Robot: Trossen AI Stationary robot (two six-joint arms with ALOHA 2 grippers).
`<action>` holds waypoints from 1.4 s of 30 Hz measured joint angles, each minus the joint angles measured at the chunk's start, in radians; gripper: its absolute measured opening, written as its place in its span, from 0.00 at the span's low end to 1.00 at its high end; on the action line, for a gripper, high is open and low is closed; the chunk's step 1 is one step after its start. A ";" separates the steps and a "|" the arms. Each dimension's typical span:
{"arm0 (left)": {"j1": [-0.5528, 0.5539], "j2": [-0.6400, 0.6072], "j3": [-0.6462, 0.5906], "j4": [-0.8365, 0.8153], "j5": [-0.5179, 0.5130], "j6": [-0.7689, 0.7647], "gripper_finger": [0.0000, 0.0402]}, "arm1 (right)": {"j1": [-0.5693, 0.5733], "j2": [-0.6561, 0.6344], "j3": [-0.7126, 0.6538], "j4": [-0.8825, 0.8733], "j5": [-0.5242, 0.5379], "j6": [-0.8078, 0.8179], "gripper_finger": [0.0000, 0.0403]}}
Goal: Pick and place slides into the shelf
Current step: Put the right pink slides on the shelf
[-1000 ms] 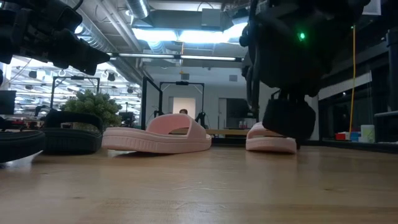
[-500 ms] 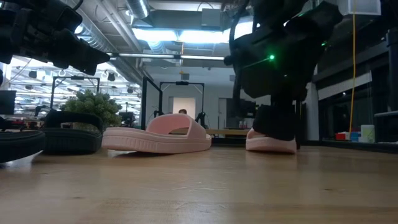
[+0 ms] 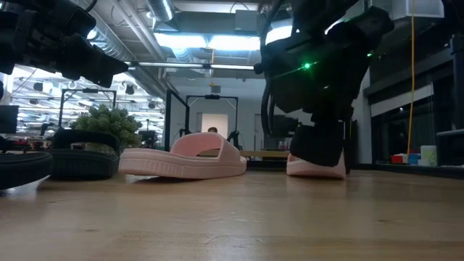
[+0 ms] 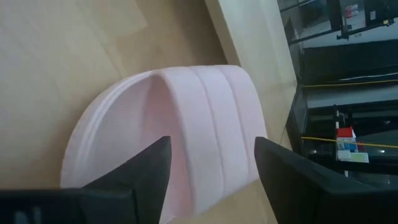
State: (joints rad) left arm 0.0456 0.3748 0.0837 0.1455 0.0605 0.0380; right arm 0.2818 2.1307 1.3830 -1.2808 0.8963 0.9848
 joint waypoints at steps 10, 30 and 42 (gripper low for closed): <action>0.000 0.000 0.000 0.000 0.000 0.000 0.00 | 0.000 0.000 0.000 0.002 -0.029 0.002 0.58; 0.000 0.000 0.000 0.006 -0.042 -0.060 0.00 | -0.030 0.000 0.000 -0.027 -0.083 0.002 0.58; 0.000 0.000 0.000 0.006 -0.070 -0.061 0.00 | -0.080 0.000 0.000 0.027 -0.083 -0.085 0.58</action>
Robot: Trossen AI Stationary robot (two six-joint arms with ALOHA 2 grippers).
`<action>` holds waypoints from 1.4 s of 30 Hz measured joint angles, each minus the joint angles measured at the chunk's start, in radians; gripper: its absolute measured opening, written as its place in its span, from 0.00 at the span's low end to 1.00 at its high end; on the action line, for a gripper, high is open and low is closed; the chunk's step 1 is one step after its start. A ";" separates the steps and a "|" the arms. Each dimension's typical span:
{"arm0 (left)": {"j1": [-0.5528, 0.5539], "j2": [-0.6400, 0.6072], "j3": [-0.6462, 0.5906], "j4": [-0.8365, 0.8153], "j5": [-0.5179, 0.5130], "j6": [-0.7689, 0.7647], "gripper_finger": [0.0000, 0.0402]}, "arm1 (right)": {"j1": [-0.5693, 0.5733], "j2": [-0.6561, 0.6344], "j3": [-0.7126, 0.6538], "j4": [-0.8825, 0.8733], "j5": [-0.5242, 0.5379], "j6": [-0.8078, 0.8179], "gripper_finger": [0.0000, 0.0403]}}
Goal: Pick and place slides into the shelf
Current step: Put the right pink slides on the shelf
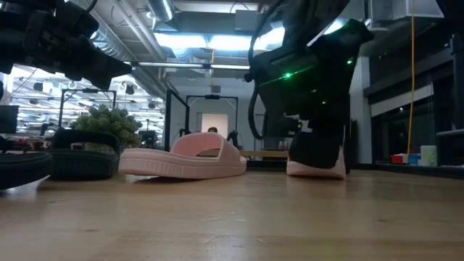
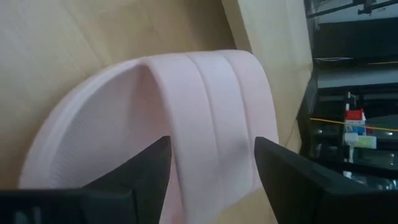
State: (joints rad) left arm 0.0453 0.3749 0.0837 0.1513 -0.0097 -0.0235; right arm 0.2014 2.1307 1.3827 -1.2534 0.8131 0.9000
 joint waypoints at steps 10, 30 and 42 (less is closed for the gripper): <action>0.000 0.000 0.000 0.000 0.000 0.000 0.00 | -0.010 0.000 0.000 0.017 -0.002 -0.022 0.58; 0.000 0.000 0.000 -0.001 -0.001 0.000 0.00 | -0.036 0.000 0.000 0.013 -0.002 -0.020 0.18; 0.000 0.000 0.000 -0.001 -0.001 0.000 0.00 | -0.014 0.000 0.000 0.013 -0.089 -0.019 0.03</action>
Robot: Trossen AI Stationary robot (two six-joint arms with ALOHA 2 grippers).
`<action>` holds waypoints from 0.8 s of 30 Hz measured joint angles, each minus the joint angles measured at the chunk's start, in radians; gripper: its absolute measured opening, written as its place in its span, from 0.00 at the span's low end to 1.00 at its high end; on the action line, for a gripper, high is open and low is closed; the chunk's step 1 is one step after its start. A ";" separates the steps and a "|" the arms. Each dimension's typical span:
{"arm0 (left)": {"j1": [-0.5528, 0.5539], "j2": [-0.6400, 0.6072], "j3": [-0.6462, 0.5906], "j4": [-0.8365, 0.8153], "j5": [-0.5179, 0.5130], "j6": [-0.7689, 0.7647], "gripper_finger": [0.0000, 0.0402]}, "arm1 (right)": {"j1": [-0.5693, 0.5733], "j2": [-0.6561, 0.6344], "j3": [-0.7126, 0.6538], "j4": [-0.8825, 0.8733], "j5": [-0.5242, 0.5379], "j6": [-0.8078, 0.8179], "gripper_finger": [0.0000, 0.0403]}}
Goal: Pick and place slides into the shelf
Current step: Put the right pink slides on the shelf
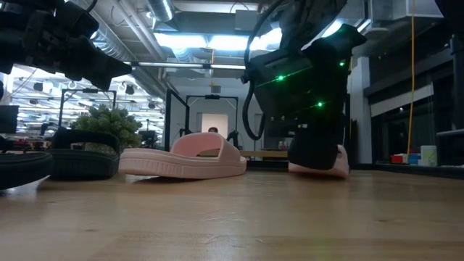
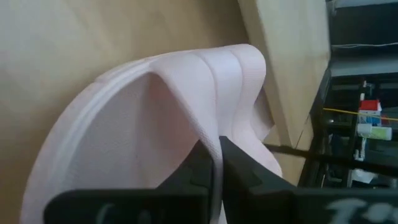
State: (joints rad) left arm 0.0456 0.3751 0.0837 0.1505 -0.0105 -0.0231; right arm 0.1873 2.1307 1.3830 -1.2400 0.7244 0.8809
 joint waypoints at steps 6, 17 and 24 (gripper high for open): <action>0.000 0.000 0.000 0.000 0.000 0.001 0.00 | 0.053 0.000 0.012 -0.004 -0.036 0.010 0.03; 0.000 0.000 0.000 0.000 0.000 0.007 0.00 | 0.140 0.000 0.158 -0.024 -0.038 0.022 0.03; 0.000 0.000 0.000 0.000 0.000 0.007 0.00 | 0.184 0.000 0.235 -0.067 -0.039 0.054 0.03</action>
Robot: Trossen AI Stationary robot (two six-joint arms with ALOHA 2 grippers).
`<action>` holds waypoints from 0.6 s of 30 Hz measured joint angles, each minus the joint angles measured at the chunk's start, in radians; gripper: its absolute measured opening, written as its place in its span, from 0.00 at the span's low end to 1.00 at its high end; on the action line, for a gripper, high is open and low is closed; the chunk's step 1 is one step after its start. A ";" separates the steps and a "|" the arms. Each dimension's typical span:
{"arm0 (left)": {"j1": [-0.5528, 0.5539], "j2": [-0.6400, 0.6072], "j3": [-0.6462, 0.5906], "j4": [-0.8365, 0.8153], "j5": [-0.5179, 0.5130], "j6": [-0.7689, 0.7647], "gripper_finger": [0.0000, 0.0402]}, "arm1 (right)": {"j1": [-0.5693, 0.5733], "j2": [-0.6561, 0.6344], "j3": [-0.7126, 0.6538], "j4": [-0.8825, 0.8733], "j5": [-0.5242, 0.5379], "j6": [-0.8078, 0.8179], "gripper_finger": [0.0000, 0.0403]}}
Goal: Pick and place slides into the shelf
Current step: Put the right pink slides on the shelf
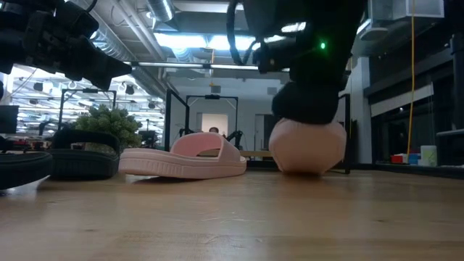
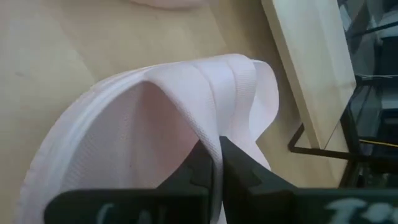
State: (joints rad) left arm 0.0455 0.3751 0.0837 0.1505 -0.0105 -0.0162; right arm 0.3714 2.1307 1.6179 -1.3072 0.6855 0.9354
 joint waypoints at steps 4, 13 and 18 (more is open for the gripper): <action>0.000 0.000 0.000 0.000 0.000 -0.001 0.00 | 0.038 0.000 0.029 -0.003 -0.009 0.030 0.03; 0.000 0.000 0.000 0.000 0.000 -0.001 0.00 | 0.089 0.000 0.117 -0.113 -0.008 0.096 0.03; 0.000 0.000 0.000 0.000 0.000 -0.002 0.00 | 0.096 0.000 0.195 -0.205 0.005 0.129 0.03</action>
State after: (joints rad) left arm 0.0456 0.3752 0.0837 0.1505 -0.0105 -0.0177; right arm 0.4670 2.1311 1.8125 -1.5119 0.6907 1.0646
